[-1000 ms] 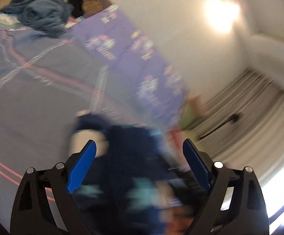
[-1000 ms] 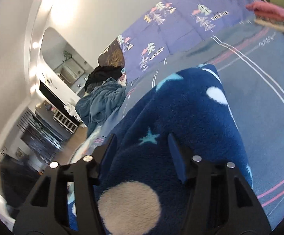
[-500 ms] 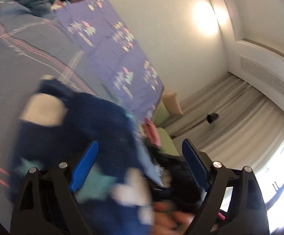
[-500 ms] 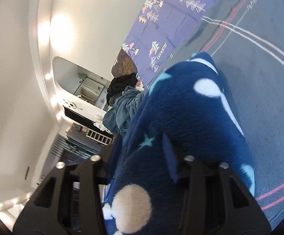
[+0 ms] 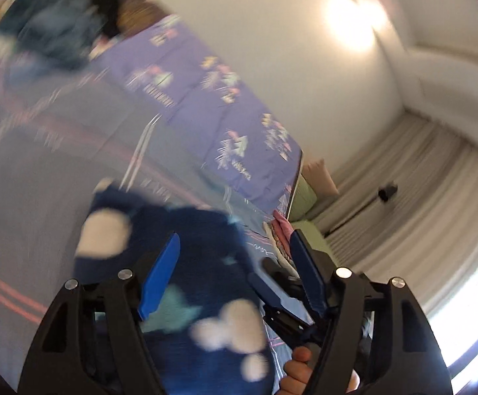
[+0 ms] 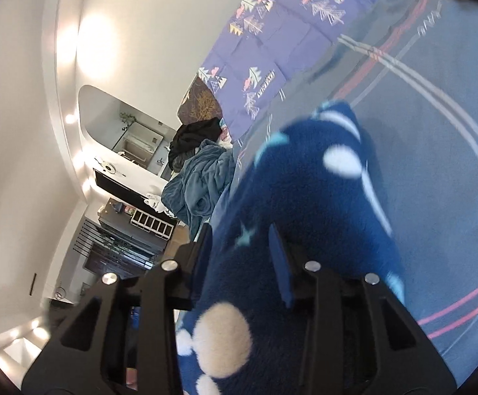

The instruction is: Fold small clothes

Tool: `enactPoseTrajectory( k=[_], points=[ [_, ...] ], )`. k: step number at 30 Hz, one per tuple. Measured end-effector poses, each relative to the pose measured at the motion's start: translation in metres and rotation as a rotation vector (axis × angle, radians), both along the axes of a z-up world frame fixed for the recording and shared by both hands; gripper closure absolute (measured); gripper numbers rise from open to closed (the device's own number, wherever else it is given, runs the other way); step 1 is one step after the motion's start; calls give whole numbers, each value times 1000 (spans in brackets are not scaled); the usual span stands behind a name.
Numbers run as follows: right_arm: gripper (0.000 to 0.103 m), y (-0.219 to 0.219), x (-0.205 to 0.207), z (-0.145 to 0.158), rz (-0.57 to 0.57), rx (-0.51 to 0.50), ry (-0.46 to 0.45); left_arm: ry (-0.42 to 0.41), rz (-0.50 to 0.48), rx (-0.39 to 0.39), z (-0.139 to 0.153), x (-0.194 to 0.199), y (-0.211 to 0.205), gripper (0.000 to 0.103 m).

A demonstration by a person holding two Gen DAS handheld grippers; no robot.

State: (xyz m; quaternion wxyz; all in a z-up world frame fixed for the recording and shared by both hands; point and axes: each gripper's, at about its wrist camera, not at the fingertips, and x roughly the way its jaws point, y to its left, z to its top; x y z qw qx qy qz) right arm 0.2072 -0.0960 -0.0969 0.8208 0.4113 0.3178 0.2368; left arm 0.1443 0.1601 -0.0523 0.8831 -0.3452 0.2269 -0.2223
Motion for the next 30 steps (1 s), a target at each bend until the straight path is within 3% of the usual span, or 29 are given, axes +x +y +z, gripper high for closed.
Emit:
enactPoseTrajectory(
  k=[1, 3, 5, 7, 8, 10, 12, 14, 17, 30],
  points=[
    [80, -4, 3, 6, -10, -3, -12, -22, -2, 65, 16, 0, -9, 34],
    [90, -6, 10, 14, -17, -51, -30, -55, 28, 225, 37, 4, -24, 38],
    [97, -5, 15, 16, -35, -115, -31, -40, 66, 373, 39, 25, -39, 63],
    [98, 0, 21, 9, -71, -234, -20, 41, 66, 423, 19, 53, -47, 80],
    [98, 5, 25, 1, -76, -292, 3, 88, 66, 440, 4, 66, -49, 83],
    [102, 14, 35, -23, -19, -327, 77, 227, 41, 456, -45, 92, -51, 84],
    [103, 15, 38, -29, 5, -334, 88, 287, 17, 421, -81, 105, -45, 87],
    [102, 23, 35, -27, 4, -391, 71, 266, 20, 346, -79, 102, -31, 87],
    [102, 30, 31, -25, -8, -450, 53, 263, 24, 370, -80, 99, -32, 87],
    [102, 36, 28, -20, -19, -499, 38, 260, 46, 441, -74, 92, -47, 87]
  ],
)
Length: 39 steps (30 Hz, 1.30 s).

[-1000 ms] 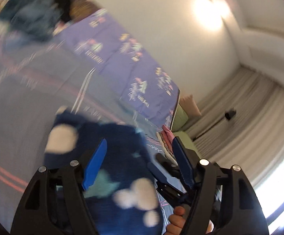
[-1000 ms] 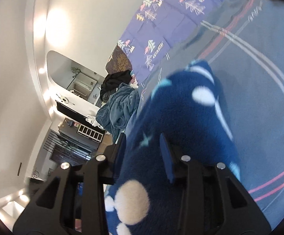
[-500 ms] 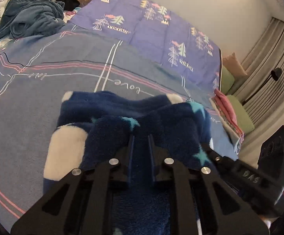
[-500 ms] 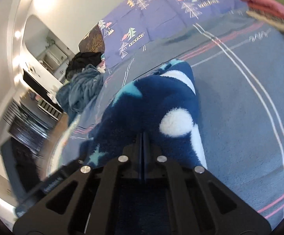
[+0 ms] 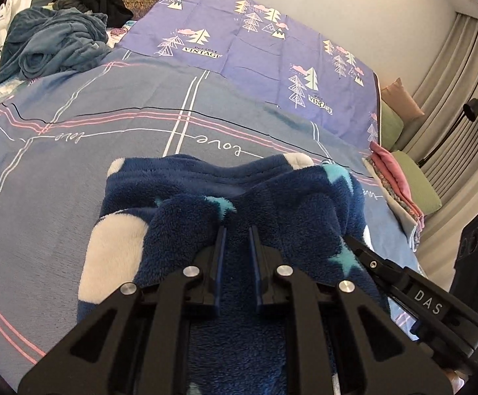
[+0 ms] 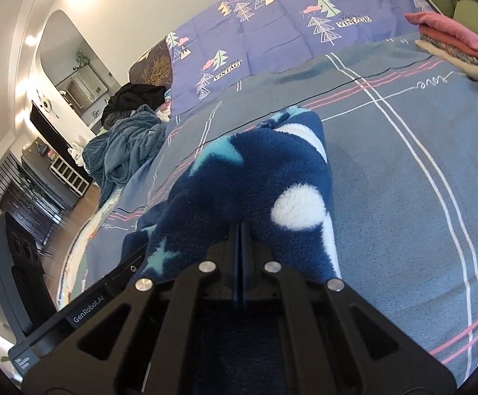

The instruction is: Fold small clothes

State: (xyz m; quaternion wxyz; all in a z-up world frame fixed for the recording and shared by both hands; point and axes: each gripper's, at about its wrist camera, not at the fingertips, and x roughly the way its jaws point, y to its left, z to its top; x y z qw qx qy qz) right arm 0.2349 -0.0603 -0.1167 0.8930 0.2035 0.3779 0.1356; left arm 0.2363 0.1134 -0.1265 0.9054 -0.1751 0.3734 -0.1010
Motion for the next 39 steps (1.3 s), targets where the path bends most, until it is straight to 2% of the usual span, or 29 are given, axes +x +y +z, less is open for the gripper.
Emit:
enactPoseTrajectory(
  k=[3, 10, 12, 15, 16, 17, 18, 19, 20, 24, 25, 26, 28, 30, 33, 35, 37, 39],
  points=[
    [102, 6, -4, 3, -2, -59, -13, -8, 9, 41, 2, -3, -4, 87],
    [100, 17, -26, 9, -2, -197, -80, -54, 49, 190, 10, -19, -19, 87],
    [100, 15, -32, 9, 0, -193, -96, -62, 58, 203, 12, -20, -17, 86],
    [98, 2, -42, 12, 9, -119, -81, -49, 70, 200, 18, -25, -14, 81],
    [94, -4, -48, 16, 14, -96, -69, -41, 78, 196, 22, -29, -14, 73],
    [90, -9, -54, 20, 16, -86, -61, -40, 85, 192, 25, -34, -13, 61],
    [67, -15, -62, 25, 15, -78, -51, -43, 90, 187, 29, -40, -12, 56],
    [30, -21, -70, 30, 13, -69, -47, -43, 107, 197, 34, -48, -14, 38],
    [22, -25, -77, 34, 15, -56, -49, -41, 121, 214, 38, -54, -15, 22],
    [22, -34, -109, 55, 34, -71, -106, -70, 67, 209, 56, -84, -23, 17],
    [20, -36, -113, 57, 50, -66, -112, -87, 46, 228, 62, -92, -25, 12],
    [19, -39, -116, 57, 75, -50, -106, -107, 30, 256, 68, -99, -25, 8],
    [18, -50, -116, 51, 112, 17, -67, -118, 28, 280, 74, -108, -17, 5],
    [17, -65, -111, 39, 126, 119, -14, -96, 41, 239, 74, -112, 1, 4],
    [16, -70, -102, 17, 130, 196, 88, -39, 58, 126, 58, -111, 39, 3],
    [16, -71, -98, 5, 148, 239, 125, 58, 79, 66, 34, -105, 62, 3],
    [16, -70, -95, -5, 178, 296, 151, 106, 35, -66, 13, -102, 78, 3],
    [16, -67, -90, -14, 198, 334, 185, 150, -12, -260, -9, -101, 97, 2]
  ],
)
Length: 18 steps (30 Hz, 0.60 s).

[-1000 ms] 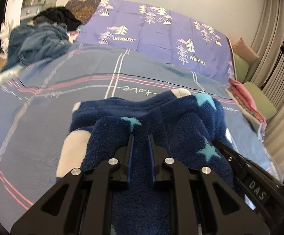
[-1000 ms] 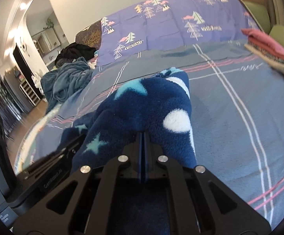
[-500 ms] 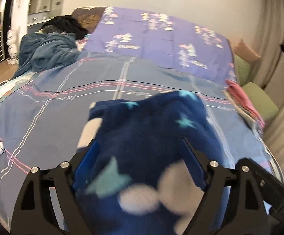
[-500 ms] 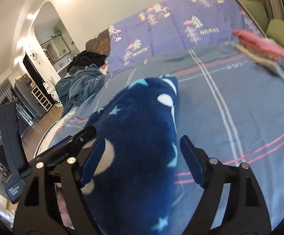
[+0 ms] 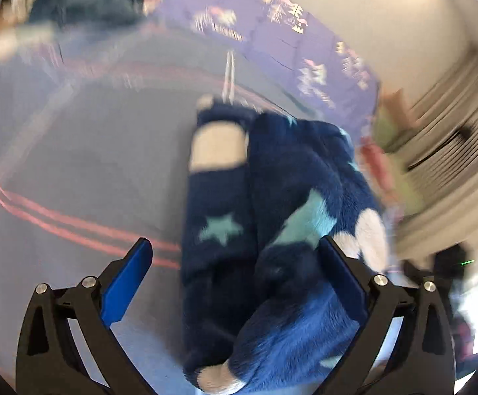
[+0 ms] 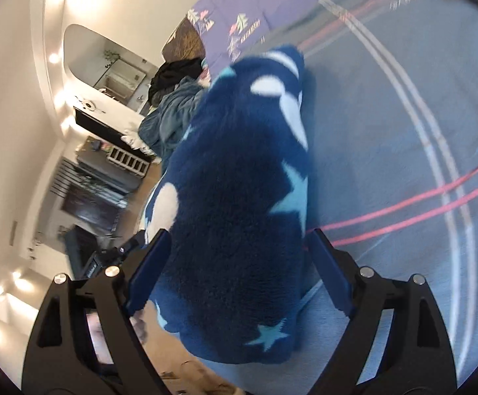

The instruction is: Fold small clothes

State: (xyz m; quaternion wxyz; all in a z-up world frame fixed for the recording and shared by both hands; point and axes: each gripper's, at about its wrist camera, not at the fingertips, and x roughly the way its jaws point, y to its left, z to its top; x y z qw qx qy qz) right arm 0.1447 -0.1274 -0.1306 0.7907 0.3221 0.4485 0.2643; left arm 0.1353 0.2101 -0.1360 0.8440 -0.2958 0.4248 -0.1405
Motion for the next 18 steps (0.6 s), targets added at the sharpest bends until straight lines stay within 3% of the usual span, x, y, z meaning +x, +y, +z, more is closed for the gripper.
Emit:
enactPoseTrajectory(
  k=[5, 9, 18],
  points=[
    [12, 9, 9, -16, 59, 54, 50, 58, -89, -290, -40, 14, 15, 1],
    [10, 9, 16, -25, 75, 124, 80, 54, -134, -302, -42, 19, 6, 1],
    [2, 29, 48, -28, 129, 137, 91, 122, -322, -296, -42, 70, -36, 1]
  ],
)
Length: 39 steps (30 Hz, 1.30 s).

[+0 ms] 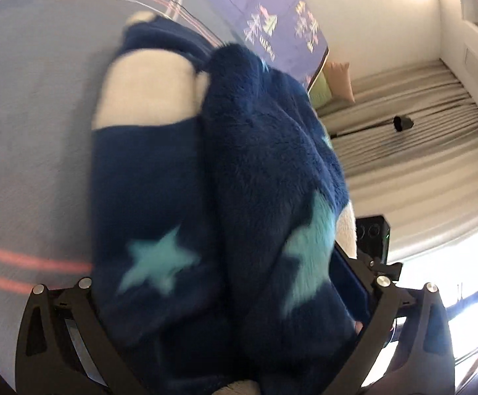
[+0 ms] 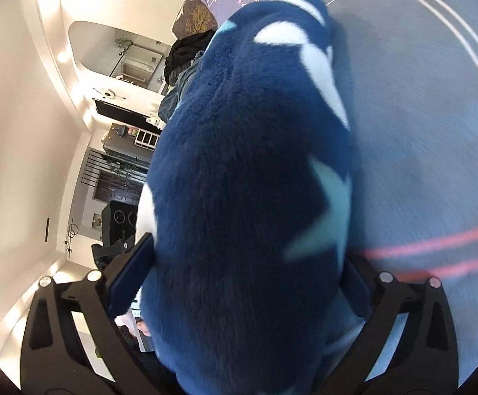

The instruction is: Fold small clothes

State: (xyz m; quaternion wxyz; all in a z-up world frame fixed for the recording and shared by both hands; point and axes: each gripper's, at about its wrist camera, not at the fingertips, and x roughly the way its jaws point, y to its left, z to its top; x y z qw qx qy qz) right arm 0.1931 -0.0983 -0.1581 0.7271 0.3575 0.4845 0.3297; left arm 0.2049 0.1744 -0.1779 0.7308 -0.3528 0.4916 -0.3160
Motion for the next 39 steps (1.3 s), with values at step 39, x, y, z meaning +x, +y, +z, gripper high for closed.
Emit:
enactPoseTrajectory(
  k=[39],
  points=[
    [30, -35, -23, 78, -38, 54, -224, -168, -87, -176, 79, -12, -58, 20]
  ],
)
